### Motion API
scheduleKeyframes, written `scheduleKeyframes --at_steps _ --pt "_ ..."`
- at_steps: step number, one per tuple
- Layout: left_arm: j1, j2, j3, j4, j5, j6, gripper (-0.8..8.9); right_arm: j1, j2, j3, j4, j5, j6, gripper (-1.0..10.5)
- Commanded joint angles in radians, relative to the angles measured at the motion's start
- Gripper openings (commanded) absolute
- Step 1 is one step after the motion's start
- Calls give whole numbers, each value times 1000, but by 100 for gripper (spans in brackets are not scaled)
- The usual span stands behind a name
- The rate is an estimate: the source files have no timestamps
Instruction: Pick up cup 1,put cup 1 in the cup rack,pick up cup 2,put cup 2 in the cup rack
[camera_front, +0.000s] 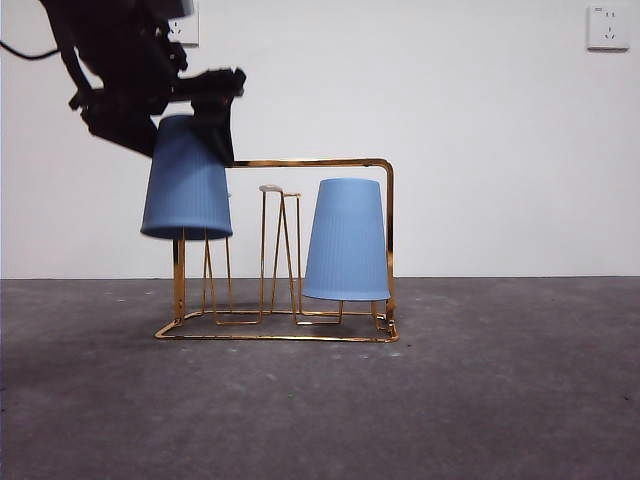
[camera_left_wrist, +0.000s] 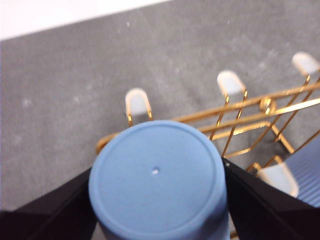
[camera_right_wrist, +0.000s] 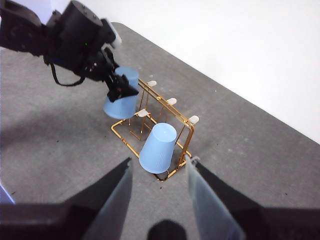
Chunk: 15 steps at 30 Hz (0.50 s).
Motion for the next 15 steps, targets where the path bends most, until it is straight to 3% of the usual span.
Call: scheduleKeyframes --at_steps 1,15 --pt "2 18 -35 23 -1 -32 -6 0 0 -4 10 0 9 185" --pt "-5 106 -66 19 6 -50 -6 0 26 -4 14 0 7 185"
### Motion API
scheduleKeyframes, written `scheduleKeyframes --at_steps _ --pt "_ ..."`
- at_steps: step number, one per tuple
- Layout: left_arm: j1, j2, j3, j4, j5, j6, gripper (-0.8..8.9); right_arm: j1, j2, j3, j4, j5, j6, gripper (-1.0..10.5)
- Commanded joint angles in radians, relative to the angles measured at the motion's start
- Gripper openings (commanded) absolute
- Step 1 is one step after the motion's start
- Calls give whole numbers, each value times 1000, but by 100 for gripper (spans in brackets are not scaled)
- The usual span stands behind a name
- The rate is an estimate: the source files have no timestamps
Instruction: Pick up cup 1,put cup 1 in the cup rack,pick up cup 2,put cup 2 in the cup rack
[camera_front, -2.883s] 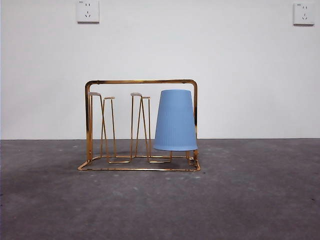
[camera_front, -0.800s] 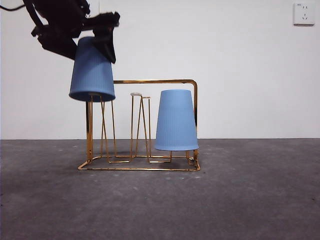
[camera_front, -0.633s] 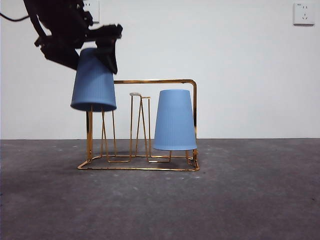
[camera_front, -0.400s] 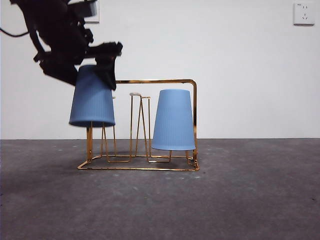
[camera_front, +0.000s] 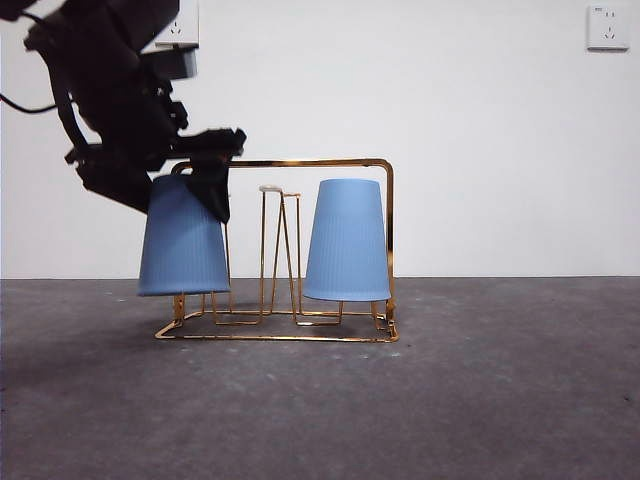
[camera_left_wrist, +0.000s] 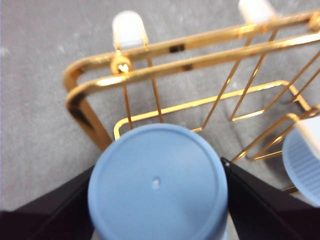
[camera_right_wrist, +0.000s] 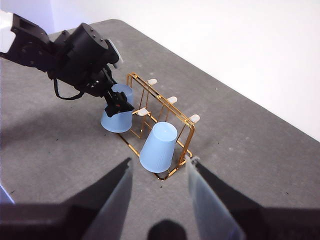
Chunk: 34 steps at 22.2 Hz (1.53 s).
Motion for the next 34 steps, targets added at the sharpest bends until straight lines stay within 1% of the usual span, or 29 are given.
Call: scheduleKeyframes --at_steps 1,3,7,9,11,12,13,14,15,29,31,34 --pt "-7 37 -10 -5 1 -18 -6 0 4 -4 10 0 8 185" --pt "-13 56 -10 -6 2 -22 -6 0 5 -4 10 0 8 185" --pt "-16 80 -10 -34 11 -57 -2 0 5 -4 10 0 8 185" --pt "-17 83 -10 -47 23 -61 15 0 5 -4 10 0 8 185" --pt "-17 83 -10 -53 29 -64 161 0 5 -4 10 0 8 185" --pt "-17 83 -10 -57 29 -68 256 0 5 -4 10 0 8 185" --pt "-17 83 -10 -66 34 -72 386 0 5 -4 10 0 8 185" --pt "-17 83 -10 -75 43 -74 460 0 5 -4 10 0 8 185" --pt "-15 83 -10 -82 52 -74 494 0 5 -4 10 0 8 185" --pt "-14 47 -9 -169 58 -85 504 0 10 -4 8 0 4 185" --pt "-14 27 -9 -190 58 -85 504 0 10 -4 5 0 3 185" --pt "-14 -9 -9 -246 85 -87 504 0 11 -4 5 0 3 186"
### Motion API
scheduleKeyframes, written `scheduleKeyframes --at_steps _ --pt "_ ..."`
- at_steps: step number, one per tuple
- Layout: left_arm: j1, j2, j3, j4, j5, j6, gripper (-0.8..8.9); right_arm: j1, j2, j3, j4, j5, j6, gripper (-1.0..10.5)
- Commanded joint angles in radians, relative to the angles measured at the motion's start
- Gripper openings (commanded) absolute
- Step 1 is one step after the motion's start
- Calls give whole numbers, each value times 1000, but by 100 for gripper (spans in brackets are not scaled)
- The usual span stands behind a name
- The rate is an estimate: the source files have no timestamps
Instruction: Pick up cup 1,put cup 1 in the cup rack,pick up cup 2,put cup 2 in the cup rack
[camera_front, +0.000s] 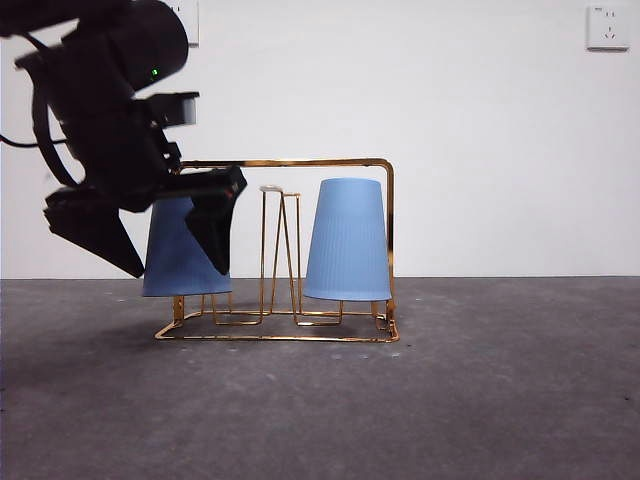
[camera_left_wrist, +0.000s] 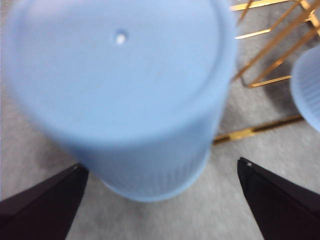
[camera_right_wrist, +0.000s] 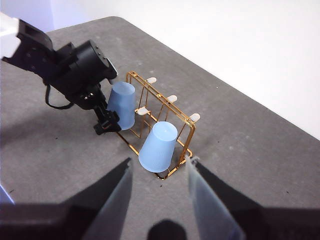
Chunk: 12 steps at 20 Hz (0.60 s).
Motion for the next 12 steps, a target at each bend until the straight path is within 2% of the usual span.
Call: scheduleKeyframes --at_steps 1,12 --pt "-1 -39 3 -59 34 -8 503 0 3 -4 5 0 4 186" --pt "-23 -309 3 -343 183 -10 502 0 27 -4 -23 0 8 186"
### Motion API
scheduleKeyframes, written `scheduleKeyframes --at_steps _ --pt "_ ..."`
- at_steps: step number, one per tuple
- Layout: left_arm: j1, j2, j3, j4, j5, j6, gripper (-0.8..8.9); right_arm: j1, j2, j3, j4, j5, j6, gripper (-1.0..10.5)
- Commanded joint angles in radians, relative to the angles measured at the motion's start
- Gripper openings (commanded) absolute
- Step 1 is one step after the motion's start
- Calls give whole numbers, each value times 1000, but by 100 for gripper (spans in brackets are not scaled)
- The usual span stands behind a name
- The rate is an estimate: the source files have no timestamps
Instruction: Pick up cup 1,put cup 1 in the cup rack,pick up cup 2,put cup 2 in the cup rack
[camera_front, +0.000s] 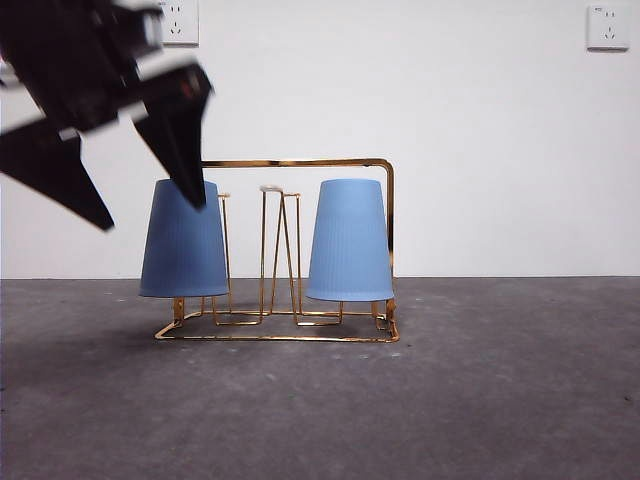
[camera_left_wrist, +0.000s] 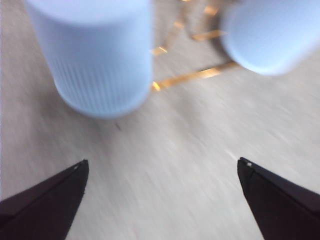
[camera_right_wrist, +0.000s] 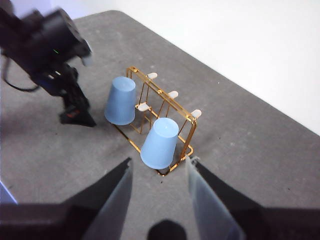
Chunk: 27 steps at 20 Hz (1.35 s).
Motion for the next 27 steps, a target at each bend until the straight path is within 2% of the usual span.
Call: scheduleKeyframes --at_steps 1,6,9,14,16,18,21,23,27 --pt "-11 -89 2 -50 45 -9 501 0 14 -4 -23 0 9 186" --pt "-20 -265 2 -111 182 -10 499 0 45 -4 -100 0 19 186" --pt "-20 -368 2 -128 222 -14 491 0 70 -4 -152 -5 51 186" --pt "-20 -505 2 -175 221 -14 243 0 108 -5 -211 -35 87 164" --pt "-20 -562 2 -195 221 -13 8 0 124 -5 -211 -106 98 -24" --pt "-20 -600 2 -201 221 -11 -7 0 144 -5 -211 -148 100 -12" --pt "-20 -626 2 -202 221 -11 -6 0 175 -5 -211 -149 126 -11" --pt "-20 -629 2 -202 221 -11 -4 0 187 -5 -211 -149 169 2" --pt "-19 -619 2 -202 220 -11 -4 0 203 -4 -211 -118 168 2"
